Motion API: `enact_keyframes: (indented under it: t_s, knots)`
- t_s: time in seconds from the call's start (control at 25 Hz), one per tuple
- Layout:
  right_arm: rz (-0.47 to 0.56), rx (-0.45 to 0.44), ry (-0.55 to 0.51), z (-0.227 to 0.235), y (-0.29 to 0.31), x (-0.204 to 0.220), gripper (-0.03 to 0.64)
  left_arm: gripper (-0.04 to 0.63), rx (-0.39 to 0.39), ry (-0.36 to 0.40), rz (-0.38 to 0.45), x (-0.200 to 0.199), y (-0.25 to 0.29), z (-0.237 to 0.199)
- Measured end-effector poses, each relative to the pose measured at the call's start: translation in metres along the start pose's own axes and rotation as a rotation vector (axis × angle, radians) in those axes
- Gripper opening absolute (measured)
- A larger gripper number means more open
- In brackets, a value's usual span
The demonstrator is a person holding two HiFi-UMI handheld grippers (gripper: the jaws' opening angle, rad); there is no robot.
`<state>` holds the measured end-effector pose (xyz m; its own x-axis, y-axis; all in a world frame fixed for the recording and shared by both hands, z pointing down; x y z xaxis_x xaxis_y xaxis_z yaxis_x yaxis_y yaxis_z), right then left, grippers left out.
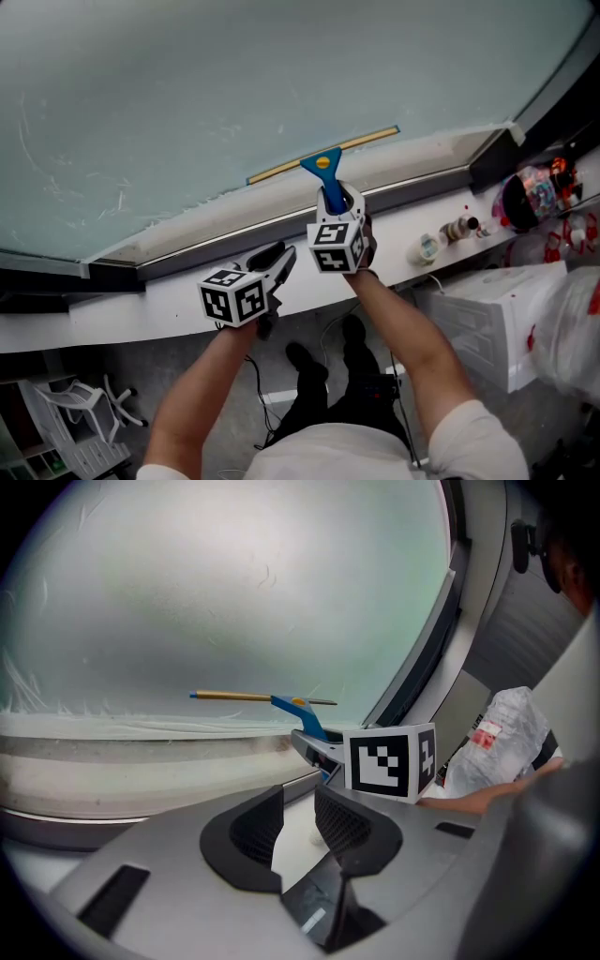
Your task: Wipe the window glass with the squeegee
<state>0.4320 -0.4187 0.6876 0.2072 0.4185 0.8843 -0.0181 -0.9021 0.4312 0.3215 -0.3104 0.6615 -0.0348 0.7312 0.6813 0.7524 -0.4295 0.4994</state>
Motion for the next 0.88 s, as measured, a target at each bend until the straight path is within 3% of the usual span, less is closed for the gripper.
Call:
enact_keyframes:
  t_s: [0.88]
  knots:
    - [-0.111, -0.01, 0.015, -0.009, 0.021, 0.052, 0.133, 0.126, 0.025, -0.028, 0.004, 0.014, 0.012, -0.009]
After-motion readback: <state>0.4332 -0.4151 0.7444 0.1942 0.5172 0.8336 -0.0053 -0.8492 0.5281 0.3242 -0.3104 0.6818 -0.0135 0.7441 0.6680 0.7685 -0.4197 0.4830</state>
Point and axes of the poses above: the fingertips, and each gripper's own axes: y forward along the fingers, z to its right, x out of its underside, the point moved 1 cm from there along -y, backward along the fingers, and after that the axes turned 6 degrees about x, right-handed, at the moved point
